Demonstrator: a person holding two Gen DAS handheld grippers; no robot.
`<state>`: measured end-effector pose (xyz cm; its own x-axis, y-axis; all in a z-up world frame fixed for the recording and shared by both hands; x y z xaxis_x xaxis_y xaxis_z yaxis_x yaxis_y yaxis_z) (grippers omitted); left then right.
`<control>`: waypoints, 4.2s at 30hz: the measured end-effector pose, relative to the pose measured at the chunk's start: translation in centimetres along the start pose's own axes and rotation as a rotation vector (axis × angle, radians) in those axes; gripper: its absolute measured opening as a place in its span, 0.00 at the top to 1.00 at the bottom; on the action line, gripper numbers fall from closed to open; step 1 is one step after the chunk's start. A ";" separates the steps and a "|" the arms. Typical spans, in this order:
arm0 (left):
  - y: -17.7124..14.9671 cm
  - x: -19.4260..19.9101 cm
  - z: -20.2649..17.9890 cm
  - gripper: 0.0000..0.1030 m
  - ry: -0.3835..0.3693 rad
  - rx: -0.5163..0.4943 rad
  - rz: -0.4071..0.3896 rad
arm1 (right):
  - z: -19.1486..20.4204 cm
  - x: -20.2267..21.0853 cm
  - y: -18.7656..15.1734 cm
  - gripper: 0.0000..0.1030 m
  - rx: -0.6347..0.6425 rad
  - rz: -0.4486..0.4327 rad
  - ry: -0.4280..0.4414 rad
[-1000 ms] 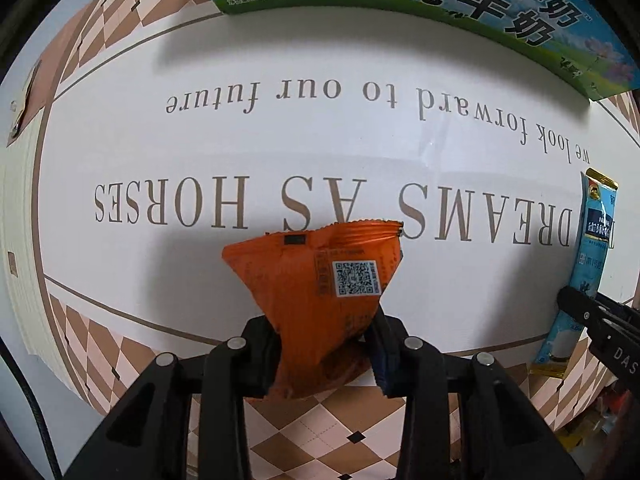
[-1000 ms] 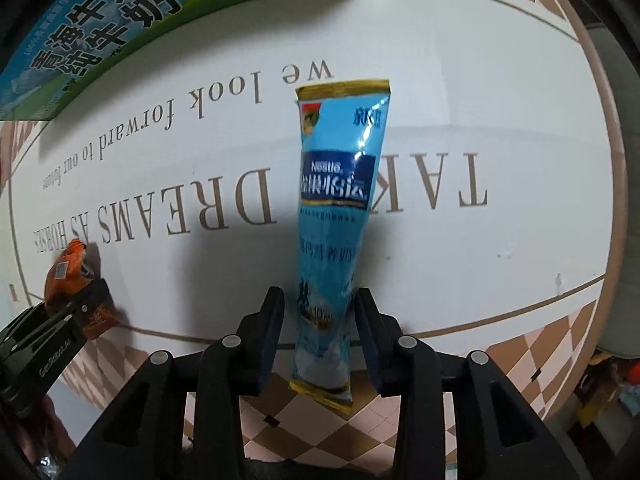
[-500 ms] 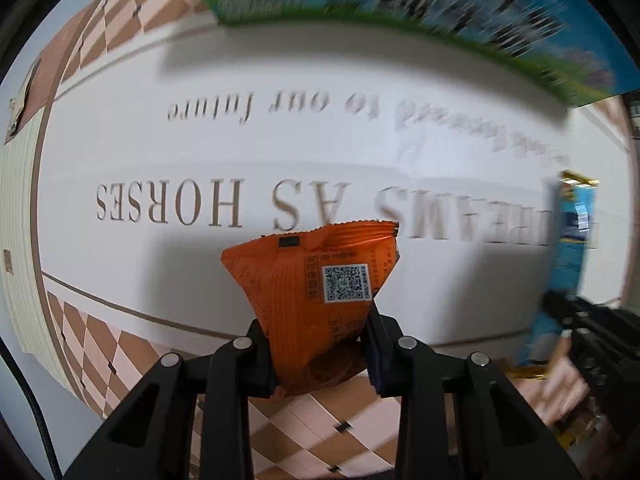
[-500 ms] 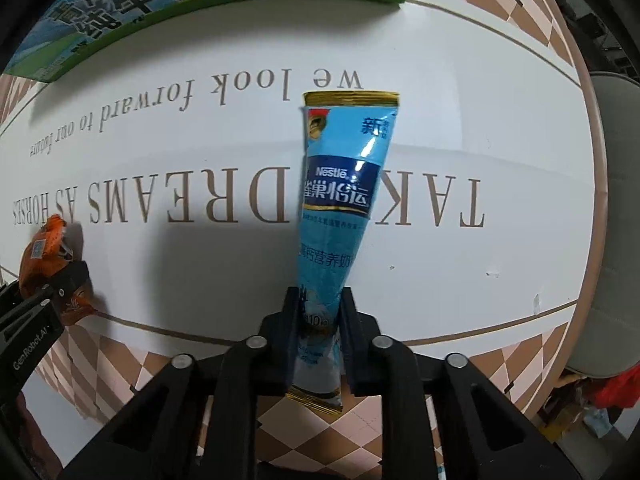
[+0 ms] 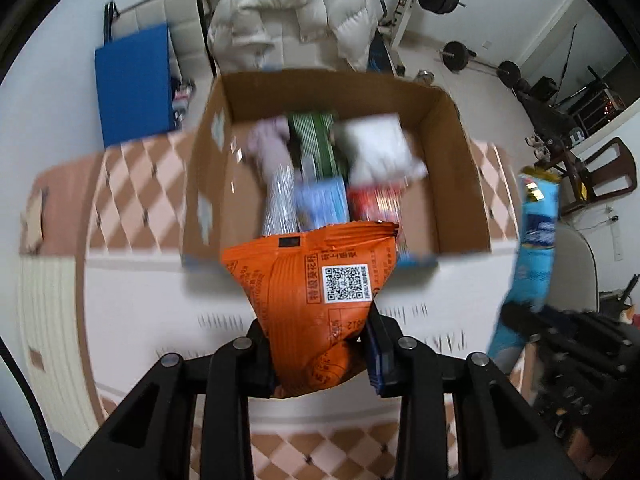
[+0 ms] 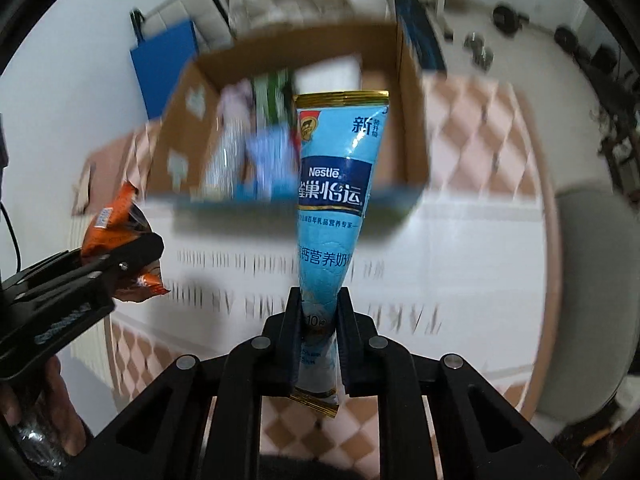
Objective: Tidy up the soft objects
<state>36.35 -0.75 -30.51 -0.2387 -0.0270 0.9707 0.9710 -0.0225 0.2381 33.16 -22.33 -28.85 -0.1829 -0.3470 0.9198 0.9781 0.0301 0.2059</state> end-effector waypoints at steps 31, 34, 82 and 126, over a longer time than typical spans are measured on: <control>7.0 -18.4 6.0 0.53 0.006 0.003 0.492 | -7.7 -17.6 13.5 0.26 -0.054 0.295 -0.181; 7.3 -17.7 5.6 0.11 0.010 -0.014 0.461 | -6.6 -17.3 13.6 0.21 -0.046 0.280 -0.152; -2.3 13.3 3.1 0.05 0.093 0.031 -0.260 | 2.4 8.9 0.3 0.00 0.014 -0.252 -0.105; -6.7 23.0 4.8 0.00 0.160 0.109 -0.431 | 6.7 23.9 -4.6 0.00 0.104 -0.507 -0.170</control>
<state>24.46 3.62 -9.60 -0.6112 -0.1920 0.7678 0.7770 0.0394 0.6283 23.65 -24.48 -5.57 -0.6509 -0.1863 0.7359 0.7498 -0.0062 0.6616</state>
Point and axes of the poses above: each gripper's, at about its wrist camera, not at the fingertips, and x roughly against the way its jaws point, z to its left, y to its top, the point moved 10 cm from there along -x, roughly the way its jaws point, and after that the axes turned 9 degrees about y, right-handed, at the moved point
